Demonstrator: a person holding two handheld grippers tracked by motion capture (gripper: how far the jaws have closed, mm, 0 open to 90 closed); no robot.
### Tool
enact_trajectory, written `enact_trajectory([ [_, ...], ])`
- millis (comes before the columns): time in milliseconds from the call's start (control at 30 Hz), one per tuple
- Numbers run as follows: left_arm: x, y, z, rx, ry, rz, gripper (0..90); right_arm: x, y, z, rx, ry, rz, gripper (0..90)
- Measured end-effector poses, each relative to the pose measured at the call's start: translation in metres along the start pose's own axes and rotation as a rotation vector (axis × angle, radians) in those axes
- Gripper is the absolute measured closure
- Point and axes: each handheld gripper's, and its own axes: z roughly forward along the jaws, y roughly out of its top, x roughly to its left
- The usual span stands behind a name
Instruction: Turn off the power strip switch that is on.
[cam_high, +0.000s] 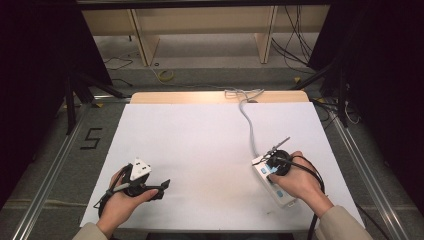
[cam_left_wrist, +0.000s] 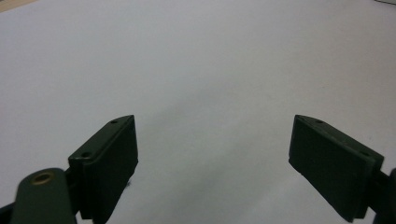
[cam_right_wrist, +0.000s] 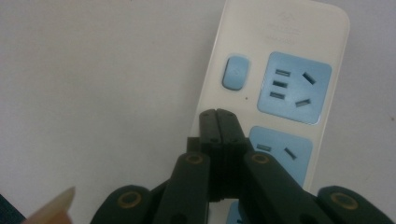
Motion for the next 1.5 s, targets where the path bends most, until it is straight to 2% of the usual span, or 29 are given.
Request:
enact_trajectory([
  [267, 0.0001, -0.0001, 0.0001, 0.000, -0.001, -0.002, 15.2, -0.0021, 0.0004, 0.0002, 0.006, 0.015, 0.009, 90.0],
  [1500, -0.0006, 0.0002, 0.0009, -0.001, -0.002, -0.002, 15.2, -0.0019, 0.0000, 0.0010, 0.001, 0.009, 0.004, 90.0],
])
